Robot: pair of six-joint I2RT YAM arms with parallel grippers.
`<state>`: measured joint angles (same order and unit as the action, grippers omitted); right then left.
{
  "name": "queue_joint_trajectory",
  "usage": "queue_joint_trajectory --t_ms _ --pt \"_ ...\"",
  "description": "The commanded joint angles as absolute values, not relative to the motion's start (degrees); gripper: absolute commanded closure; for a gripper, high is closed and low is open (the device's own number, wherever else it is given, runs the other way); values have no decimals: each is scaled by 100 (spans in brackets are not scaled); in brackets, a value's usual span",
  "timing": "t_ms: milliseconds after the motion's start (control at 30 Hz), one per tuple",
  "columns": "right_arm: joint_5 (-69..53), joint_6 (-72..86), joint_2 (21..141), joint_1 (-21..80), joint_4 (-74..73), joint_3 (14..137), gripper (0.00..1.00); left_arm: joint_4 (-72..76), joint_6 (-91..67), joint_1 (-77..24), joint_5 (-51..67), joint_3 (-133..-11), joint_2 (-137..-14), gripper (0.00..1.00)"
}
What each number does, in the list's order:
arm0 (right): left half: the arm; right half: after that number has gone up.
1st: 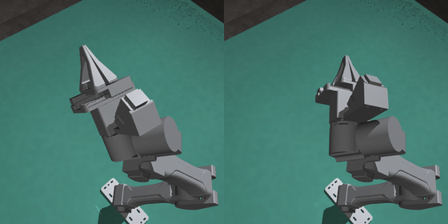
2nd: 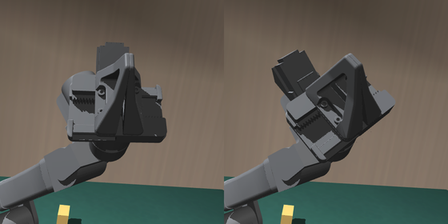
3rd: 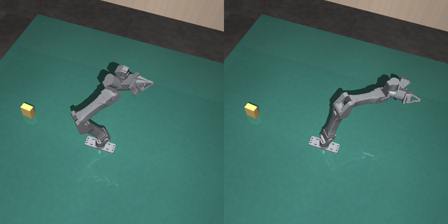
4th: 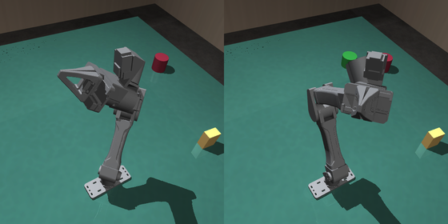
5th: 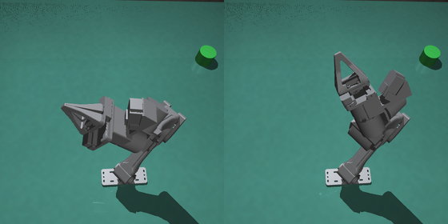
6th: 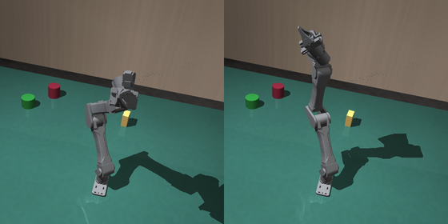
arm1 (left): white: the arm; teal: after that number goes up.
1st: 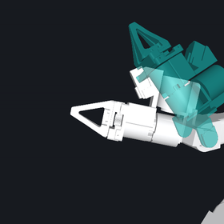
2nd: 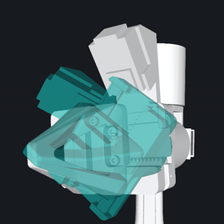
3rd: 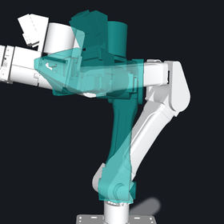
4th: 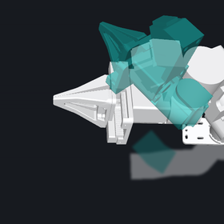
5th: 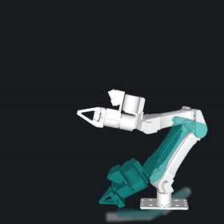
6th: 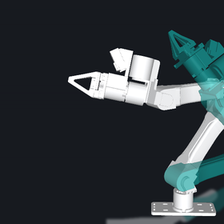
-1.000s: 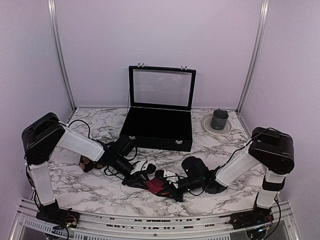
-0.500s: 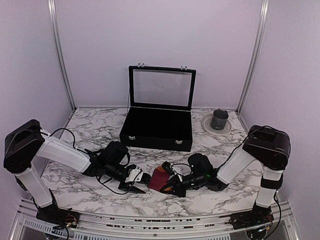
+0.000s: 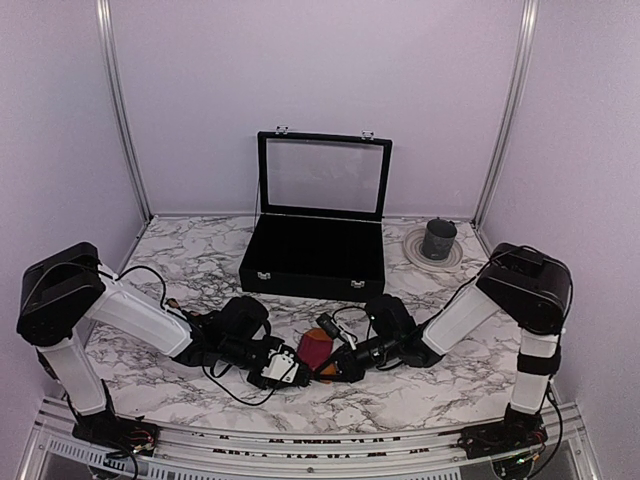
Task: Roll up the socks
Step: Roll the sock at the center of the board.
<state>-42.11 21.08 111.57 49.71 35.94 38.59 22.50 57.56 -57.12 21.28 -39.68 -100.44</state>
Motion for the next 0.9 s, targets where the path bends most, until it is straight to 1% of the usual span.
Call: queue_joint_trajectory --t_ms 0,67,133,200,400,533,600,667,767,867 --pt "-4034 2442 11659 4863 2136 3803 100 2537 5878 -5741 1399 -3983 -10271 58" --pt "-4055 2479 11688 4843 2036 3852 100 2801 5907 -5790 1261 -3852 -10226 58" --pt "-4084 2506 11691 4808 1968 3867 100 3078 5963 -5853 1279 -3659 -10100 55" --pt "-4115 2550 11683 4760 1932 3867 100 3103 5968 -5900 1376 -3589 -9960 52" --pt "-4216 2662 11663 4744 1924 3874 100 2967 6034 -5941 1299 -3714 -10088 52" --pt "-4248 2740 11689 4744 1925 3894 100 2720 6065 -5941 1179 -3896 -10339 59" --pt "-4270 2803 11689 4741 1905 3921 100 2517 6077 -5941 1140 -4001 -10426 66" --pt "-4271 2865 11660 4741 1881 3957 99 2386 6081 -5941 1073 -4065 -10515 75" --pt "-4235 2909 11532 4744 1833 3995 82 2126 6098 -5941 1003 -4136 -10621 83" --pt "-4056 2786 11256 4509 1688 4003 66 1604 5835 -5918 1021 -4371 -10720 86"
